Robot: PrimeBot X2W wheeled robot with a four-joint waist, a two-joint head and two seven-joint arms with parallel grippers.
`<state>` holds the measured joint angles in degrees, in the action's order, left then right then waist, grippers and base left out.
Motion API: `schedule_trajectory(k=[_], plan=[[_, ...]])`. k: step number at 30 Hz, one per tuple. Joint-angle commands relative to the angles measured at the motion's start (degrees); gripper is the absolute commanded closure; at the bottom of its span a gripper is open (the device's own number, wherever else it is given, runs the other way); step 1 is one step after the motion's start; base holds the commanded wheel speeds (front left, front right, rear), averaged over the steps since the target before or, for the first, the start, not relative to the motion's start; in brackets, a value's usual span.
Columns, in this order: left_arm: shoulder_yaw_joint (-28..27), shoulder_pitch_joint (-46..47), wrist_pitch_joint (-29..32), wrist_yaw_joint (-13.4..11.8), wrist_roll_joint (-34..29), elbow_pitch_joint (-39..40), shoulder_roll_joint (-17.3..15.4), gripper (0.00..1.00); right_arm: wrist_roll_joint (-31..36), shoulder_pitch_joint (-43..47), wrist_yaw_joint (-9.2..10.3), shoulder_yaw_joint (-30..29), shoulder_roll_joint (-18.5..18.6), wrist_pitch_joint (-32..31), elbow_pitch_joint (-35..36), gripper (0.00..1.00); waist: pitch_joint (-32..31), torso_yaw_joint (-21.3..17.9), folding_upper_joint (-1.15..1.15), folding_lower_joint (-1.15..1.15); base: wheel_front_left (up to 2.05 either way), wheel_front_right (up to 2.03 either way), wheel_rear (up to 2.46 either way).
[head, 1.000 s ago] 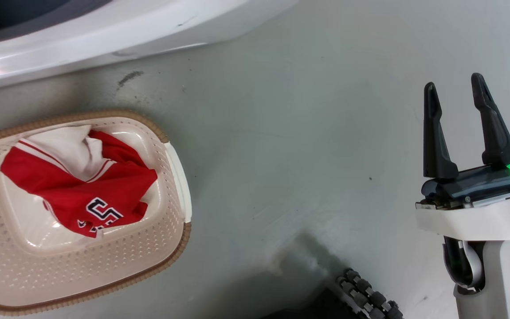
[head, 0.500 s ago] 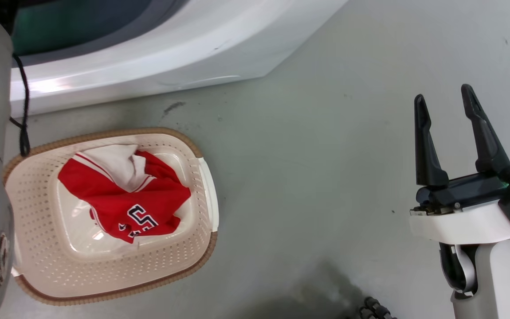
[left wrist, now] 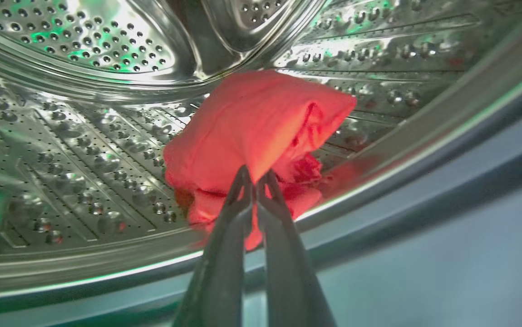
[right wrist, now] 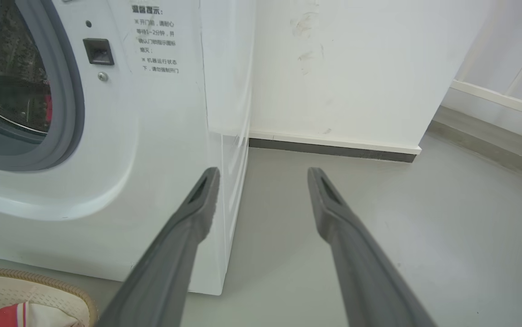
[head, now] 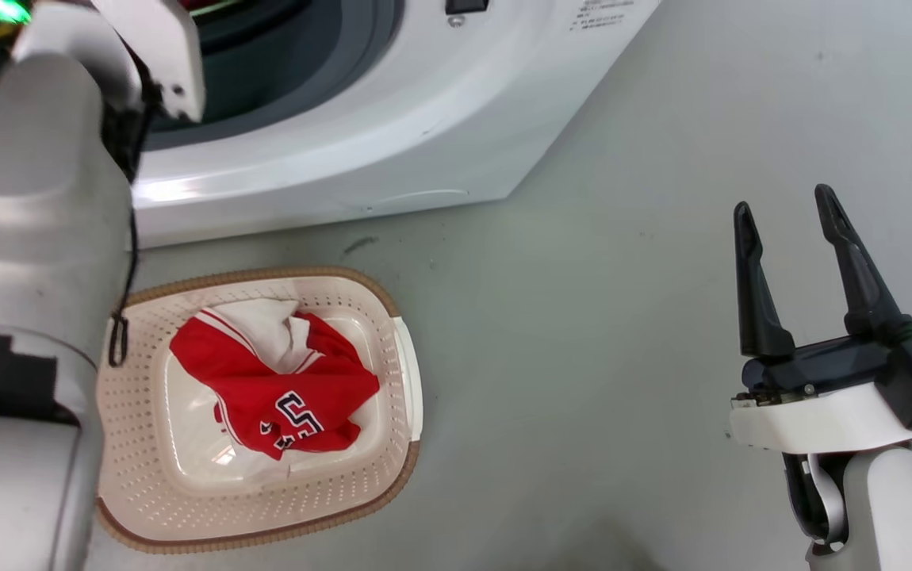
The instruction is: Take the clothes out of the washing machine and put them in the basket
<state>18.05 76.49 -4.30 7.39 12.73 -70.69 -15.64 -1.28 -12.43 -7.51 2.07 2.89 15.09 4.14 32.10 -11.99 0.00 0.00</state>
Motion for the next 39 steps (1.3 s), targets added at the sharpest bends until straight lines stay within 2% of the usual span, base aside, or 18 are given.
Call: schedule_trajectory(k=[1,10,17,29,39], plan=[[0.24,-1.01,-0.48,-0.01,-0.01,0.21,0.17,1.00,0.23,0.65,0.04,-0.12,-0.04,0.11,-0.01,0.00,-1.23,0.63,0.00,0.00,0.00,0.00,0.00],[1.78,-9.51,-8.63,-0.01,4.44,2.43,1.71,1.00,1.62,3.10,0.04,-0.04,-0.05,0.11,-0.73,0.00,-7.08,2.33,0.00,0.00,0.00,0.00,0.00],[1.97,-16.96,-10.90,-0.11,5.33,8.43,1.99,1.00,2.59,5.55,0.04,-0.51,-0.04,0.11,-1.16,0.00,-11.63,4.22,0.00,0.00,0.00,0.00,0.00],[-1.07,-34.38,-10.94,-5.23,3.93,34.26,1.57,1.00,3.29,9.41,0.04,-0.17,-0.05,0.10,-1.90,0.00,-18.66,7.42,0.00,0.00,0.00,0.00,0.00],[-1.21,-44.50,-10.14,-8.61,2.93,51.58,-0.70,1.00,3.23,12.64,0.04,0.01,-0.04,0.11,-2.45,0.00,-23.45,9.36,0.00,0.00,0.00,0.00,0.00]])
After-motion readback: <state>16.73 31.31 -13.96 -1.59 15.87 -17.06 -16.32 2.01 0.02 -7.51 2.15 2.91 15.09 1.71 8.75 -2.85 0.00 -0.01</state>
